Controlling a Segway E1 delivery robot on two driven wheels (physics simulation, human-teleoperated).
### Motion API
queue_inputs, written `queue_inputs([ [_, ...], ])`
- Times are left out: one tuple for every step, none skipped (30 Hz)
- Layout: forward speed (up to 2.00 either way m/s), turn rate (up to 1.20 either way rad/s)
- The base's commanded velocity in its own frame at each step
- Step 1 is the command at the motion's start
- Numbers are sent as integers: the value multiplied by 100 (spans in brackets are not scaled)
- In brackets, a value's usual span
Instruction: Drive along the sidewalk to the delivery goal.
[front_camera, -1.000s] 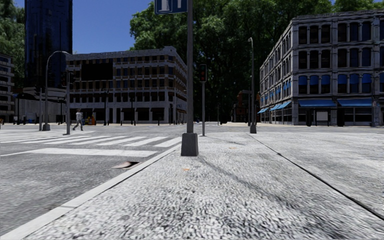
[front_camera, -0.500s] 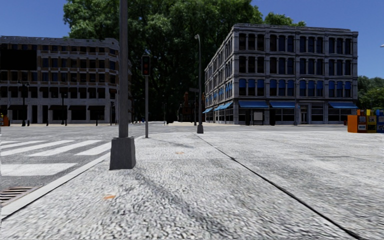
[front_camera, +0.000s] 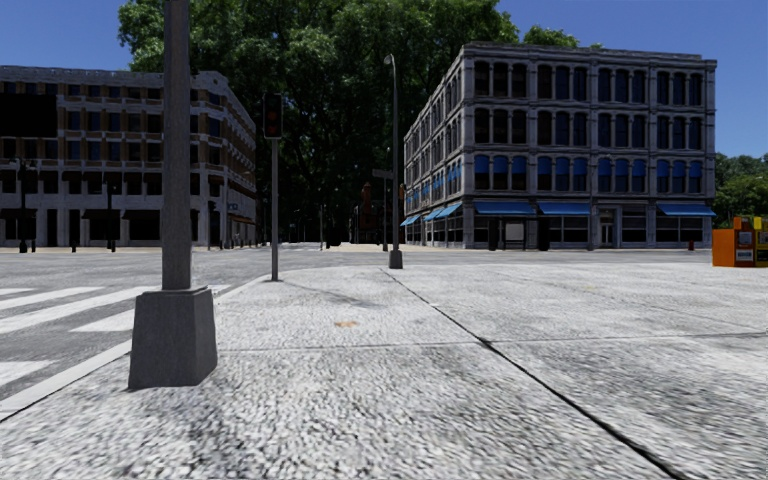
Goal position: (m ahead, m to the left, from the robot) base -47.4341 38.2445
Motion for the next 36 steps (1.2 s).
queue_inputs([
  [200,0],
  [200,0],
  [200,0],
  [200,0],
  [200,0],
  [200,0],
  [200,0],
  [200,0],
  [200,0],
  [200,0],
  [200,0],
  [200,0],
  [200,0],
  [200,0],
  [200,0],
  [200,0],
  [200,0],
  [200,0],
  [200,0],
  [200,8],
  [200,25],
  [200,25],
  [200,42],
  [200,49],
  [200,52],
  [200,52],
  [200,57],
  [200,59],
  [200,60],
  [200,63],
  [200,63],
  [200,66],
  [200,67],
  [200,68],
  [200,69],
  [200,69],
])
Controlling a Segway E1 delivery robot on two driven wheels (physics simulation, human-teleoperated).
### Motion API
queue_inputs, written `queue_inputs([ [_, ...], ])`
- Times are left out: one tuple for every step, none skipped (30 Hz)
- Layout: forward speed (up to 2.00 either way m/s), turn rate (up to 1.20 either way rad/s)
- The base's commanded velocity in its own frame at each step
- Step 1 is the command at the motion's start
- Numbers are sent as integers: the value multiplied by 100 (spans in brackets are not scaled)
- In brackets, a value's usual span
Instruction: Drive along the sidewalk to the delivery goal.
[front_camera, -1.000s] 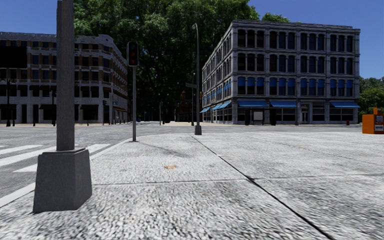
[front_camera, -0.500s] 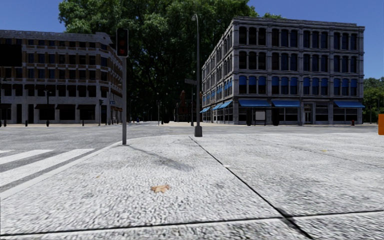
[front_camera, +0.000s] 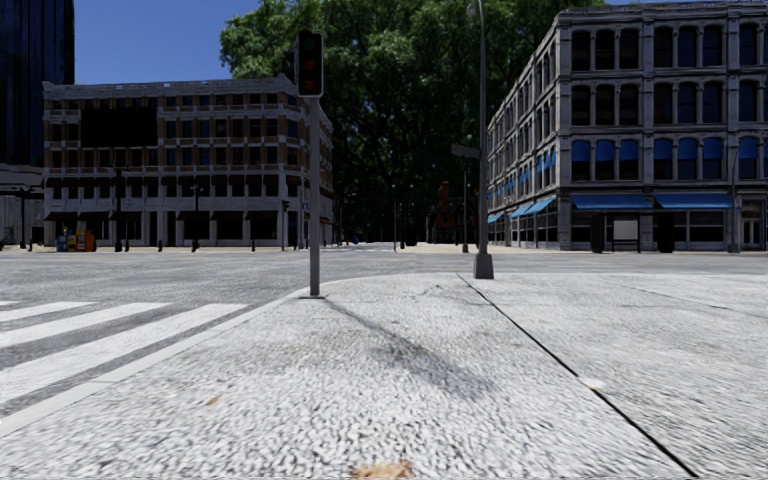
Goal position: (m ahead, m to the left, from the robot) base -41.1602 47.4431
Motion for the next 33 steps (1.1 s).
queue_inputs([
  [200,74],
  [200,79],
  [200,81],
  [200,81],
  [200,81],
  [200,81],
  [200,81],
  [200,81],
  [200,81],
  [200,81],
  [200,81],
  [200,81],
  [200,81],
  [200,81],
  [200,81],
  [200,81],
  [200,81],
  [200,81],
  [200,81],
  [200,81],
  [200,81],
  [200,81],
  [200,81],
  [200,81],
  [200,81],
  [193,81],
  [184,81],
  [184,81],
  [170,81],
  [164,81],
  [161,81],
  [158,81],
  [158,81],
])
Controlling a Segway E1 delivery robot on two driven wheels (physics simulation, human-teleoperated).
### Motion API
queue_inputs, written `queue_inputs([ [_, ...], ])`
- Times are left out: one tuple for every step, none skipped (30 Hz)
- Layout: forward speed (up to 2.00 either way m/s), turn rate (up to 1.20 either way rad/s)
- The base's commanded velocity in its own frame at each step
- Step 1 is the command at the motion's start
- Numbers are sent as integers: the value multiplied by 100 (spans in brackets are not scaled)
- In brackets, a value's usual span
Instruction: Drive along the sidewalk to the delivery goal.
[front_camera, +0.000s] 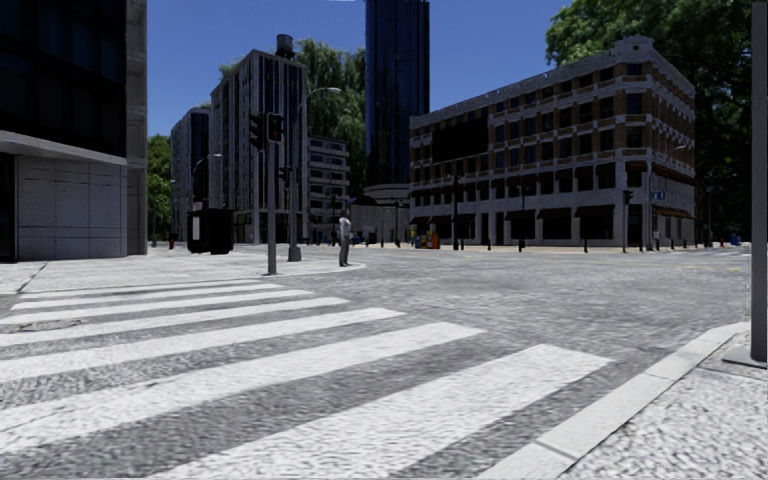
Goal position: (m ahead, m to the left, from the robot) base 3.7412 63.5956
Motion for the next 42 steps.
queue_inputs([
  [156,81],
  [155,81],
  [154,81],
  [153,81],
  [153,81],
  [150,81],
  [143,81],
  [138,81],
  [138,81],
  [137,81],
  [136,81],
  [136,81],
  [136,79],
  [136,79],
  [136,77],
  [136,72],
  [136,70],
  [136,68],
  [136,68],
  [136,64],
  [136,53],
  [136,36],
  [136,0],
  [136,0],
  [136,0],
  [136,0],
  [136,0],
  [136,0],
  [136,0],
  [136,0],
  [136,0],
  [136,0],
  [136,0],
  [136,0],
  [136,0],
  [136,0],
  [136,0],
  [136,0],
  [136,0],
  [136,0],
  [136,0],
  [200,0],
])
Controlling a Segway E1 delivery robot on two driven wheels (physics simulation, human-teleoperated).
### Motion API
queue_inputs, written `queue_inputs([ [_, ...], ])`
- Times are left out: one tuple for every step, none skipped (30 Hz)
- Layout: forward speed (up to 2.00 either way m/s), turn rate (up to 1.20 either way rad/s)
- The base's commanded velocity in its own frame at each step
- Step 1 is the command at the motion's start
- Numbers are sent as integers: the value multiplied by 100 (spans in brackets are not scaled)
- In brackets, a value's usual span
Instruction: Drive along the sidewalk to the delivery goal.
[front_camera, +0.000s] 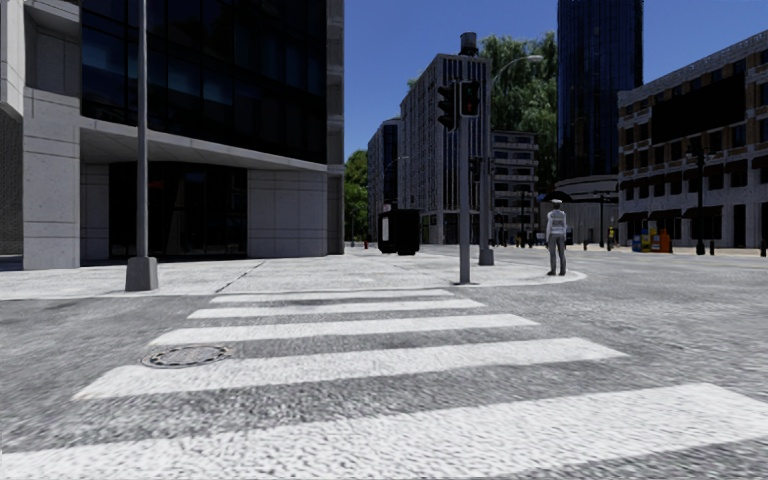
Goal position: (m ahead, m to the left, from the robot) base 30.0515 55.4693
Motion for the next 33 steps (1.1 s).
queue_inputs([
  [200,0],
  [200,0],
  [200,0],
  [200,0],
  [200,0],
  [200,1],
  [200,7],
  [200,7],
  [200,10],
  [200,14],
  [200,16],
  [200,18],
  [200,18],
  [200,21],
  [200,22],
  [200,23],
  [200,23],
  [200,23],
  [200,23],
  [200,23],
  [200,23],
  [200,23],
  [200,23],
  [200,23],
  [200,23],
  [200,24],
  [200,24],
  [200,24],
  [200,24],
  [200,24],
  [200,24],
  [200,24],
  [200,24],
])
